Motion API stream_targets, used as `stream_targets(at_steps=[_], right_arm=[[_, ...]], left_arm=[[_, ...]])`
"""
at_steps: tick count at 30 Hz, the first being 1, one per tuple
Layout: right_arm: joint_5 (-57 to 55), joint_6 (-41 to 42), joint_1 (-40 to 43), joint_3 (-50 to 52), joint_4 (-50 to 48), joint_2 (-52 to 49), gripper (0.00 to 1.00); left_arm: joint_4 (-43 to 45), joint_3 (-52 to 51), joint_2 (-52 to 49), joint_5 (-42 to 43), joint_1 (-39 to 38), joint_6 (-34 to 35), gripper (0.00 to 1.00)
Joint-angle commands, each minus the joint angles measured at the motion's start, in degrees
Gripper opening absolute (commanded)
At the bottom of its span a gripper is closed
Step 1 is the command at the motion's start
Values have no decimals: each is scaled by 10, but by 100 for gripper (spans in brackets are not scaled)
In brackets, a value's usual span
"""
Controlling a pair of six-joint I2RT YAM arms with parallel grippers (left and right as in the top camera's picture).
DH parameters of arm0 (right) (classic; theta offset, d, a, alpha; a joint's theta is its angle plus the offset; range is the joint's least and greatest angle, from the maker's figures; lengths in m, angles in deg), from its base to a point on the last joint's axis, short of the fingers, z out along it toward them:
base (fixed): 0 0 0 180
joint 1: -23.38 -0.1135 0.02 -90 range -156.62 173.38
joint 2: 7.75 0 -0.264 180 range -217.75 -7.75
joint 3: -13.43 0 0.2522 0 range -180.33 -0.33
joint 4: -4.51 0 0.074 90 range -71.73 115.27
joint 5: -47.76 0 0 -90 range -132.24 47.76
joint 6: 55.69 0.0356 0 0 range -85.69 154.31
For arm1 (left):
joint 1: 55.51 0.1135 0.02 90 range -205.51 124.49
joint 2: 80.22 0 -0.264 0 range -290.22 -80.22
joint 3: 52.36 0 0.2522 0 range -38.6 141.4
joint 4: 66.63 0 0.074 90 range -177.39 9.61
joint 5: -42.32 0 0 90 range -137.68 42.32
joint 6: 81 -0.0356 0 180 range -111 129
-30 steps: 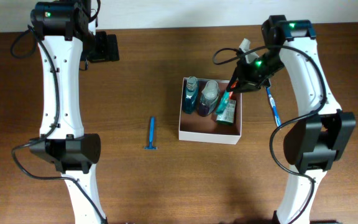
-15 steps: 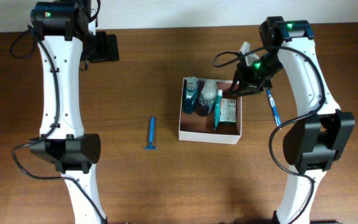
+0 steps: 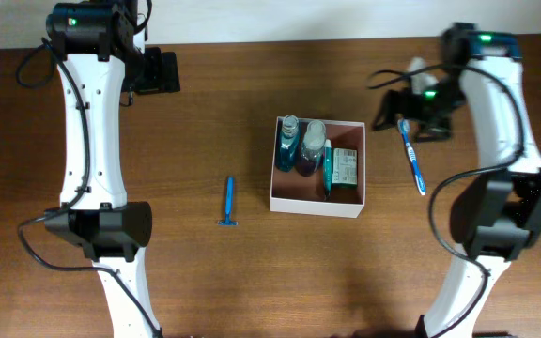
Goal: Pack container
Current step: 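Open the right gripper and move it to the blue toothbrush, then lower the right gripper onto the toothbrush handle and close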
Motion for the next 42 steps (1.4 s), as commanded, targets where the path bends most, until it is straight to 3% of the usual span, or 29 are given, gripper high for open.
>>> stream_targets(at_steps=[1,13,30,42], right_arm=[[-92,-43,33,5,7,11,99],[-134,-67,30,24,-79,9,99],[-169,-151,30,240,-216,8,99],[-171,-150,29,296,-293,7,99]], left_arm=[[0,-1,7,2,1,5,99],[0,-1,7,2,1,5,99],[0,-1,7,2,1,5,99],[0,-1,7,2,1,5,99]])
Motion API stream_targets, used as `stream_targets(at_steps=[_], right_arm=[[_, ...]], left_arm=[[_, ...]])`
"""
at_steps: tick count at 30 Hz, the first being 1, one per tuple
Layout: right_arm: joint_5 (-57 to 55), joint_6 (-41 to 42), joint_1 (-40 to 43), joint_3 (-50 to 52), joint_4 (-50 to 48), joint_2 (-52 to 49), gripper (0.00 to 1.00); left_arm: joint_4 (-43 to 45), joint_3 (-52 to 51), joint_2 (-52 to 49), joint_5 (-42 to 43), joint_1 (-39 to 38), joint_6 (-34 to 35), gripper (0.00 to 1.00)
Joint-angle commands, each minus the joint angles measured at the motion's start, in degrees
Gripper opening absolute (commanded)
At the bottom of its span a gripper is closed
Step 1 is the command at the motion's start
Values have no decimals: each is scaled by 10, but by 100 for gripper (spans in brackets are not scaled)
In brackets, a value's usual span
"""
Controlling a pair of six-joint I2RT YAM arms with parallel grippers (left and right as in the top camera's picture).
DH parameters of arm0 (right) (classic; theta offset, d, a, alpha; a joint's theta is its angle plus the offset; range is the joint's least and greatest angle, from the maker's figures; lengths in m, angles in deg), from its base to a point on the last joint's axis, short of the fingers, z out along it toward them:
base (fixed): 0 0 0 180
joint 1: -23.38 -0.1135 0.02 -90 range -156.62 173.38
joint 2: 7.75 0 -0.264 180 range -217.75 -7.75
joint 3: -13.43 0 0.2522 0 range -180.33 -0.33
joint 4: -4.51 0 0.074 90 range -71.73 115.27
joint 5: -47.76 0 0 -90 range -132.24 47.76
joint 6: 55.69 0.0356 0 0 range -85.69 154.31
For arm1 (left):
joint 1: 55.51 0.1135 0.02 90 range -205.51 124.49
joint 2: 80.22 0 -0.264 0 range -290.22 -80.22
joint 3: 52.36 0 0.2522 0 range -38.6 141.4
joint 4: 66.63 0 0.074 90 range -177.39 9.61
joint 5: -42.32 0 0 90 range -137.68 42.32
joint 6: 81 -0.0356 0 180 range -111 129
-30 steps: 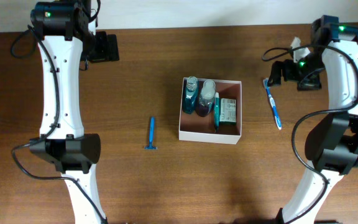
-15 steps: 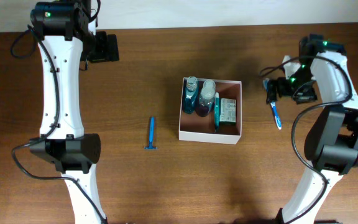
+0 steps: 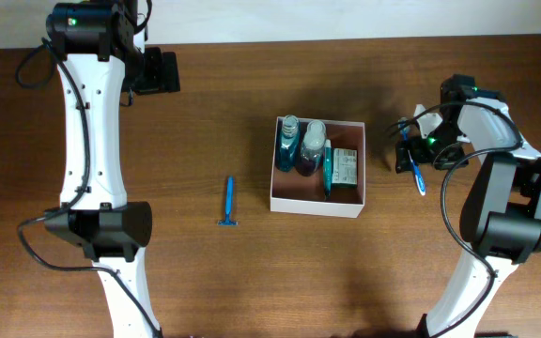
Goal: Pack container
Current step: 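Lower the right gripper onto the toothbrush handle and close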
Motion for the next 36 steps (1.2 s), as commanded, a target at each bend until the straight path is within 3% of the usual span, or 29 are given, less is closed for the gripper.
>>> stream_targets(at_steps=[1,9,14,31,36], right_arm=[[-9,-4,-1,17,-10,7,99],[-11,-4,-1,40,-41,7,100],[-15,-4,-1,40,-45,7,89],[-73,-4,-46,41,-50,7,88],[-71,7,-45,41,-52,7,83]], left_arm=[[0,-1,7,2,0,5,99],[0,-1,7,2,-5,5,99],[0,-1,7,2,-5,5,99],[0,-1,7,2,-5,5,99],[0,-1,7,2,-5,5,99]])
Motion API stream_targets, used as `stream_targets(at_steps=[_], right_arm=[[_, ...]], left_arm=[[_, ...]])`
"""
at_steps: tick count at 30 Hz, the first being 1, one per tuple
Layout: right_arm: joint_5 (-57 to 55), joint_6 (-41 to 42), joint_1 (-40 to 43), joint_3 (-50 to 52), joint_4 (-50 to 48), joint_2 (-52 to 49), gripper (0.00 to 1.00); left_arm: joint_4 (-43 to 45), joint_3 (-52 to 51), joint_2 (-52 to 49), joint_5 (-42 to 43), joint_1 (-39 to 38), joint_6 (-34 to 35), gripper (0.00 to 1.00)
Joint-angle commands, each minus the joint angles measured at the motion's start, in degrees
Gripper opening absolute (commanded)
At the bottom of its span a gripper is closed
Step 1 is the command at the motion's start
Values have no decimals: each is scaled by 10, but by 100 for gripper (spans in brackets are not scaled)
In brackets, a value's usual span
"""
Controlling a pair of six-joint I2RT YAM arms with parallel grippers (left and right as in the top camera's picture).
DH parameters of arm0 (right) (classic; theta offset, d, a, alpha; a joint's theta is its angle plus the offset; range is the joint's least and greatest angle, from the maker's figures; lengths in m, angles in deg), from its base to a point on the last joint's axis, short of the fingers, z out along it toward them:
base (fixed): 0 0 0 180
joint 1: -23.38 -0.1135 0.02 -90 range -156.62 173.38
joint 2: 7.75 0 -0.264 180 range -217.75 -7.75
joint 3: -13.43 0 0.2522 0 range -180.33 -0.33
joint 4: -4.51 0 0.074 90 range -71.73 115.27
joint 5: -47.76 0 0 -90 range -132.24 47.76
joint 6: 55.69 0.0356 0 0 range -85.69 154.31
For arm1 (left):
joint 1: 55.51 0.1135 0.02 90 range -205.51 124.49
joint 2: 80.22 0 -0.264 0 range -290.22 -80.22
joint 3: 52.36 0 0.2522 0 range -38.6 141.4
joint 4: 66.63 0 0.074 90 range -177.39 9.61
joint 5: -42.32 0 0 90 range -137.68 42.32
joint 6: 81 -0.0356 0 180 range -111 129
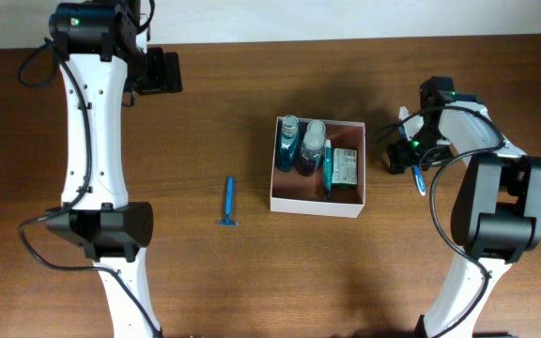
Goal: Pack container
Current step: 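Lower the right gripper onto the toothbrush handle and close, then carry the toothbrush over the pink box and lower it in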
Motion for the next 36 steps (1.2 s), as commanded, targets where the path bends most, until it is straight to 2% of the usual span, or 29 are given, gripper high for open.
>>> stream_targets(at_steps=[1,3,6,11,16,21,25,28,36], right_arm=[[-11,6,0,9,-3,-1,81],[-11,6,0,9,-3,-1,73],[-11,6,0,9,-3,-1,54],[-11,8,0,9,-3,-1,43],[-11,22,0,9,-3,-1,11],[-11,42,0,4,3,-1,4],[-11,81,0,-33,40,-1,4],[21,116,0,-87,97,-1,4],[189,116,-6,-270,332,0,4]], left_arm=[[0,-1,7,2,-1,5,99],[0,-1,7,2,-1,5,99],[0,-1,7,2,-1,5,99],[0,-1,7,2,-1,5,99],[0,-1,7,2,-1,5,99],[0,-1,7,2,-1,5,99],[0,-1,7,2,-1,5,99],[0,-1,7,2,-1,5,99],[0,-1,7,2,-1,5,99]])
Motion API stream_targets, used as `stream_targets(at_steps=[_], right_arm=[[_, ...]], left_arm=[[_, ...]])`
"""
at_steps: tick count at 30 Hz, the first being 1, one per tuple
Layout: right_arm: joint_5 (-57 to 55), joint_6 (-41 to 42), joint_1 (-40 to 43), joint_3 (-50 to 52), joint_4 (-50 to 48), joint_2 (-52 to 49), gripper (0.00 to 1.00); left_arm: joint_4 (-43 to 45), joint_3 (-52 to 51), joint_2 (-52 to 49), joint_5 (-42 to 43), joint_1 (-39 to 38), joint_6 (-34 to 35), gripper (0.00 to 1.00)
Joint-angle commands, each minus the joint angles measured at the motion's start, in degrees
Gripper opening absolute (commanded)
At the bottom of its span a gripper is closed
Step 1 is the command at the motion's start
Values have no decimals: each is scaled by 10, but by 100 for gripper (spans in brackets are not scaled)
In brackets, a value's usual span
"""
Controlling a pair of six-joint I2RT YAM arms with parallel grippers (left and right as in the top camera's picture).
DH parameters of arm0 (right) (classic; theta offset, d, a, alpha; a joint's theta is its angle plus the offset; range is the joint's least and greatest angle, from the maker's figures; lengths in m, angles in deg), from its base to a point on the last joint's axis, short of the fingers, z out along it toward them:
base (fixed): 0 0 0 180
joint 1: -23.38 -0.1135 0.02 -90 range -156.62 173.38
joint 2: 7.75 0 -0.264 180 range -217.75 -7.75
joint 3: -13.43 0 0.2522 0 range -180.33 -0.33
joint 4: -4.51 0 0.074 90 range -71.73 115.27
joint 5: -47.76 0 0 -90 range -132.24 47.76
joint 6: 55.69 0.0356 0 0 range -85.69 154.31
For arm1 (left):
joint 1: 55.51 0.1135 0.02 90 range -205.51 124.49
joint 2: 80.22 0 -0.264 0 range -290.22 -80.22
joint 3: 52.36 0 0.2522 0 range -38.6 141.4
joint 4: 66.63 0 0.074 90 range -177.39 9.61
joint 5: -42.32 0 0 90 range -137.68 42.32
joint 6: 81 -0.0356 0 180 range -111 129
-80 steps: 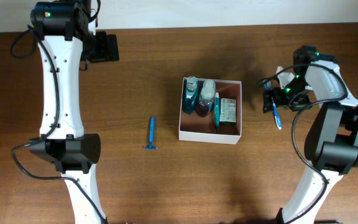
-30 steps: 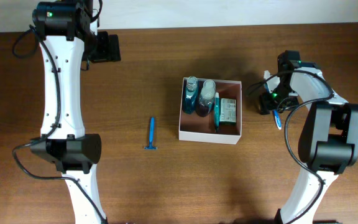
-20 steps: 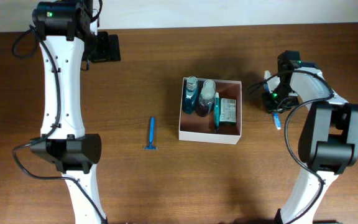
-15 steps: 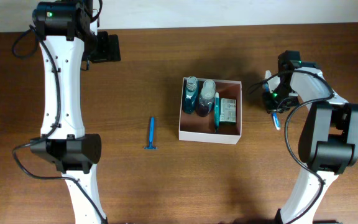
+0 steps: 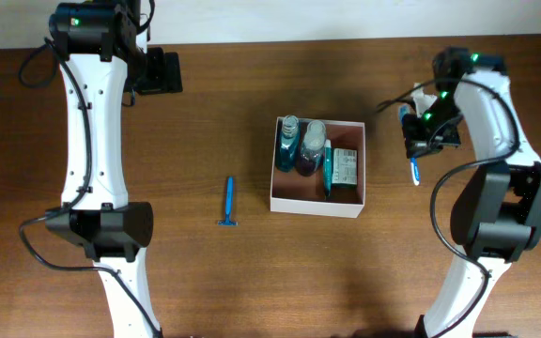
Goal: Pack container
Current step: 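Carry the toothbrush over the pink box and lower it in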
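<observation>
A white open box (image 5: 317,205) stands mid-table, holding two blue bottles (image 5: 289,141), a teal tube (image 5: 327,171) and a small green carton (image 5: 347,166). Right of the box, my right gripper (image 5: 423,139) sits across a blue-and-white toothbrush (image 5: 415,172) and looks shut on its middle. The brush's head pokes out above the gripper and its handle end below. A blue razor (image 5: 229,202) lies on the table left of the box. My left gripper (image 5: 162,71) hangs at the far left back, away from everything, and its jaw state is unclear.
The two white arm bodies run down the left side (image 5: 87,141) and right side (image 5: 501,141) of the brown table. Their bases sit near the front edge.
My right gripper has shifted slightly right and toward the back. The toothbrush has shifted with it, its handle end now higher in the view. The left arm has not moved.
At first my right gripper was at the back right, above the toothbrush lying on the table. Then it was down at the brush's middle, and it stayed there at the following moment. Now the brush has moved with the gripper. The razor and box stayed put.
</observation>
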Motion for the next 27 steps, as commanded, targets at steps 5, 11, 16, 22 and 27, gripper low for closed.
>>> stream_targets(at_steps=[5,11,16,22,27], right_arm=[[116,42,-8,-111,131,15,4],[161,96,-31,-106,131,60,4],[162,155,-66,-87,131,107,4],[132,317,-121,-38,126,155,4],[107,456,-151,-12,117,155,4]], left_arm=[[0,-1,7,2,-1,5,99],[0,-1,7,2,-1,5,99],[0,-1,7,2,-1,5,99],[0,-1,7,2,-1,5,99],[0,-1,7,2,-1,5,99]])
